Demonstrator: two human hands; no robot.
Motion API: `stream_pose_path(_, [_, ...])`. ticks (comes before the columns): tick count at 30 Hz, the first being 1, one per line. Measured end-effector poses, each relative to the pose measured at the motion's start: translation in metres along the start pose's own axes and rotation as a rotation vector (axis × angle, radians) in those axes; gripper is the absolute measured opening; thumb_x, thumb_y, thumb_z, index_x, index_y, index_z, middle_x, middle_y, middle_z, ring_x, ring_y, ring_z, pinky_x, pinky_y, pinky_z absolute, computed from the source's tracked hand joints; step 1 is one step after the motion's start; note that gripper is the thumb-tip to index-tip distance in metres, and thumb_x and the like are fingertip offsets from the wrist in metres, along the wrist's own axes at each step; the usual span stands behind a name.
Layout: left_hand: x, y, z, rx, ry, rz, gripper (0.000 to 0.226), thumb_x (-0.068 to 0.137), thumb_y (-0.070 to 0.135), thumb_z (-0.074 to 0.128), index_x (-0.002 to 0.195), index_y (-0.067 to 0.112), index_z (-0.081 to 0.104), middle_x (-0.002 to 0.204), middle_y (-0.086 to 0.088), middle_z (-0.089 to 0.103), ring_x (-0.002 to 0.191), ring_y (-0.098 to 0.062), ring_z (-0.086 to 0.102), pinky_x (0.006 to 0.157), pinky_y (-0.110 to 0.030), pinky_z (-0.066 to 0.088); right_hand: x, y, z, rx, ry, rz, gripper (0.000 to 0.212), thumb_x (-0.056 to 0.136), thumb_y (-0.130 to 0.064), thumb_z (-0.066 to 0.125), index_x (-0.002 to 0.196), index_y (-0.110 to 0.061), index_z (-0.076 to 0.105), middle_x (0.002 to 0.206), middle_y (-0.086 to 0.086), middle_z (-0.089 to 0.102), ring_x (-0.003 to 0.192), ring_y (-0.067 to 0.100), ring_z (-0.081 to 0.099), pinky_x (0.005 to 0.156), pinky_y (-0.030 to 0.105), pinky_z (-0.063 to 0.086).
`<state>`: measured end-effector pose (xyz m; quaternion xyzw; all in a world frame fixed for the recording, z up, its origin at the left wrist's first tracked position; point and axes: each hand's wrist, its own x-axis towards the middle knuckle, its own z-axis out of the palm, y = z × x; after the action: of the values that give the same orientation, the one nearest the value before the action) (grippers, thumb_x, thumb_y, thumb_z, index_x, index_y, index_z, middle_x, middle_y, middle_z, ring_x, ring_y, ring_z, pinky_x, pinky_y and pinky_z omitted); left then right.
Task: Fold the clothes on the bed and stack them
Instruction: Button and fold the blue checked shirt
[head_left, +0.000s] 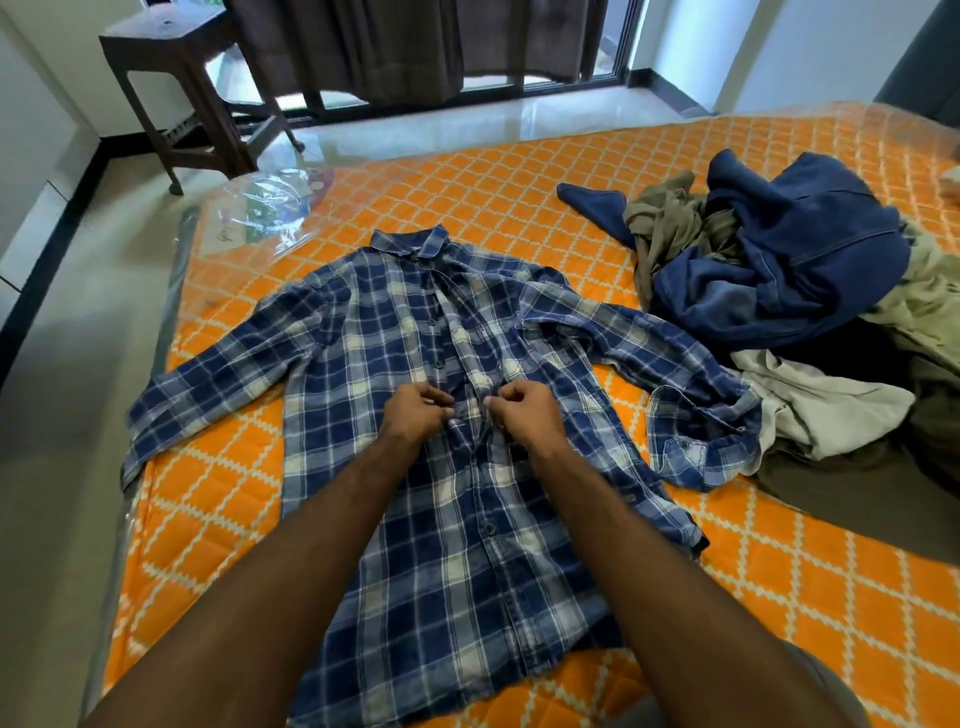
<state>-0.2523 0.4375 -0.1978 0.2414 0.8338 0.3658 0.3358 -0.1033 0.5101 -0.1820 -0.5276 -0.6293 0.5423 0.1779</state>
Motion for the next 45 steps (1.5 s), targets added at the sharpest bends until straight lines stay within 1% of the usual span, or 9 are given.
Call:
stream_pose_path(3, [-0.005,-0.001,-0.002,-0.112,0.004,0.019,0.02,0.084,0.002,0.077,0.103,0.004,0.075,0.099,-0.011,0.074,0.09,-0.02,0.07,0.069,-0.024,0.055,-0.003,-0.002,0.004,0.233,-0.113,0.011,0.013,0.089,-0.006,0.074,0.097,-0.01,0.065,0.082,0.004,0.07,0.066,0.009,0.064,0.055,0.021,0.049])
stream_pose_path(9, [-0.01,-0.011,-0.003,-0.273,0.015,0.073,0.014,0.083,0.0,0.076,0.097,0.003,0.076,0.096,-0.012,0.075,0.094,-0.023,0.072,0.081,-0.03,0.058,0.003,0.002,0.026,0.132,-0.017,0.017,0.014,0.086,-0.016,0.078,0.084,-0.01,0.066,0.077,0.005,0.07,0.072,0.019,0.067,0.068,0.037,0.059])
stream_pose_path(13, [-0.014,-0.01,-0.001,-0.337,0.016,0.089,0.013,0.087,0.005,0.074,0.1,0.005,0.076,0.096,-0.006,0.075,0.091,-0.013,0.07,0.076,-0.021,0.053,0.002,0.002,0.033,0.124,0.103,0.018,0.022,0.083,-0.015,0.082,0.078,-0.017,0.061,0.075,-0.001,0.067,0.069,0.013,0.064,0.061,0.026,0.051])
stream_pose_path(19, [-0.013,-0.014,0.004,-0.386,0.013,0.045,0.009,0.088,0.009,0.074,0.097,0.01,0.077,0.094,0.0,0.076,0.091,-0.01,0.069,0.078,-0.023,0.052,-0.001,0.01,0.043,0.143,0.089,-0.011,0.014,0.085,-0.017,0.08,0.092,-0.01,0.072,0.084,0.001,0.073,0.08,0.015,0.07,0.072,0.028,0.058])
stream_pose_path(25, [-0.014,-0.017,0.007,-0.378,0.034,0.072,0.01,0.087,0.007,0.074,0.097,0.01,0.077,0.091,-0.001,0.076,0.088,-0.008,0.07,0.076,-0.021,0.052,-0.005,0.013,0.048,0.155,0.105,-0.018,0.008,0.092,-0.015,0.071,0.099,-0.011,0.072,0.085,-0.001,0.071,0.077,0.009,0.066,0.061,0.016,0.048])
stream_pose_path(27, [-0.013,-0.018,0.007,-0.373,0.046,0.086,0.012,0.087,0.006,0.075,0.099,0.008,0.076,0.093,-0.003,0.075,0.089,-0.01,0.07,0.076,-0.021,0.052,-0.006,0.012,0.05,0.152,0.106,-0.019,0.009,0.092,-0.016,0.071,0.099,-0.011,0.072,0.085,-0.001,0.071,0.076,0.009,0.066,0.062,0.018,0.05])
stream_pose_path(31, [-0.015,-0.02,0.01,-0.386,0.084,0.098,0.013,0.086,0.007,0.076,0.099,0.008,0.076,0.094,-0.003,0.076,0.089,-0.011,0.072,0.078,-0.019,0.054,-0.004,0.014,0.05,0.245,0.078,0.018,0.015,0.095,-0.018,0.064,0.087,-0.012,0.075,0.083,0.009,0.074,0.074,0.018,0.067,0.073,0.043,0.059])
stream_pose_path(36, [-0.016,-0.021,0.011,-0.41,0.093,0.1,0.012,0.086,0.007,0.076,0.097,0.008,0.077,0.093,-0.002,0.077,0.089,-0.01,0.072,0.08,-0.02,0.056,-0.001,0.016,0.045,0.269,0.02,0.01,0.003,0.089,-0.013,0.074,0.085,-0.012,0.074,0.084,0.004,0.076,0.085,0.018,0.073,0.082,0.035,0.061])
stream_pose_path(45, [-0.012,-0.022,0.006,-0.253,0.082,0.125,0.01,0.086,0.017,0.078,0.095,0.015,0.075,0.09,0.001,0.075,0.088,-0.012,0.071,0.085,-0.033,0.058,0.0,0.013,0.049,0.127,0.031,0.009,0.014,0.089,-0.018,0.074,0.083,-0.006,0.071,0.076,0.006,0.072,0.067,0.015,0.065,0.06,0.028,0.055])
